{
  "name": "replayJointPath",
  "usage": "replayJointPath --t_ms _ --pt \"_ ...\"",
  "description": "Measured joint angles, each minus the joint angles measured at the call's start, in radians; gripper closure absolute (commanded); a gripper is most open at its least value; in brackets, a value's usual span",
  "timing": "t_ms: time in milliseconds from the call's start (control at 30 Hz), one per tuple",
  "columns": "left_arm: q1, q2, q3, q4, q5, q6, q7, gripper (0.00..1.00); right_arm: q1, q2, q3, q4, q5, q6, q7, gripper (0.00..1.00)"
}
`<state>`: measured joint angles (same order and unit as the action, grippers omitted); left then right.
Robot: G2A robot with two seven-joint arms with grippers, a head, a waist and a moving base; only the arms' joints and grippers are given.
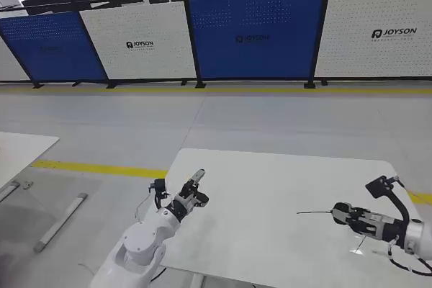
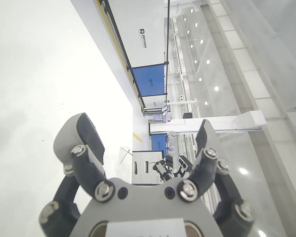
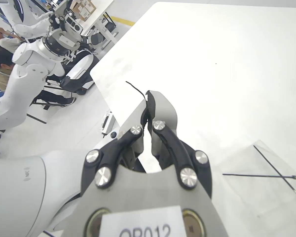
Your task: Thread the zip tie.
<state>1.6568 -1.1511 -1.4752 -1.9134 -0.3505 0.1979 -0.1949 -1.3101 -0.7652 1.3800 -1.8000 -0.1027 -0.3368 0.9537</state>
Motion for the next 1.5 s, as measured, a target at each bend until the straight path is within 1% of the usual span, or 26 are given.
replayJointPath --t_ms 333,467,533,567,600,667,1133,1267,1333,1367,1433,1500 --pt "0.000 0.000 0.000 0.000 0.000 0.000 0.000 0.00 -0.001 -0.001 -0.001 -0.004 -0.002 -0.001 -0.006 1.00" --pt "0.000 0.000 0.000 0.000 0.000 0.000 0.000 0.00 0.001 -0.003 -0.007 -0.060 -0.031 -0.003 -0.053 1.00" --pt "0.000 0.000 0.000 0.000 0.000 0.000 0.000 0.00 0.015 -0.004 -0.023 -0.078 -0.048 -0.003 -0.070 1.00" --pt "0.000 0.000 0.000 0.000 0.000 0.000 0.000 0.00 0.025 -0.005 -0.036 -0.084 -0.074 -0.003 -0.078 1.00" --pt "0.000 0.000 0.000 0.000 0.000 0.000 0.000 0.00 0.038 -0.007 -0.058 -0.077 -0.114 -0.003 -0.095 1.00" --pt "0.000 0.000 0.000 0.000 0.000 0.000 0.000 0.00 0.047 -0.009 -0.076 -0.064 -0.139 -0.003 -0.111 1.00" --pt "0.000 0.000 0.000 0.000 0.000 0.000 0.000 0.00 0.047 -0.009 -0.075 -0.070 -0.142 -0.003 -0.116 1.00" --pt "0.000 0.000 0.000 0.000 0.000 0.000 0.000 0.00 0.061 -0.014 -0.107 -0.124 -0.244 -0.003 -0.207 1.00" --pt "0.000 0.000 0.000 0.000 0.000 0.000 0.000 0.00 0.086 -0.016 -0.147 -0.136 -0.343 -0.003 -0.267 1.00" --pt "0.000 0.000 0.000 0.000 0.000 0.000 0.000 0.00 0.103 -0.017 -0.182 -0.138 -0.412 -0.003 -0.298 1.00" --pt "0.000 0.000 0.000 0.000 0.000 0.000 0.000 0.00 0.137 -0.020 -0.243 -0.130 -0.504 -0.003 -0.333 1.00" --pt "0.000 0.000 0.000 0.000 0.000 0.000 0.000 0.00 0.186 -0.023 -0.318 -0.105 -0.613 -0.003 -0.364 1.00"
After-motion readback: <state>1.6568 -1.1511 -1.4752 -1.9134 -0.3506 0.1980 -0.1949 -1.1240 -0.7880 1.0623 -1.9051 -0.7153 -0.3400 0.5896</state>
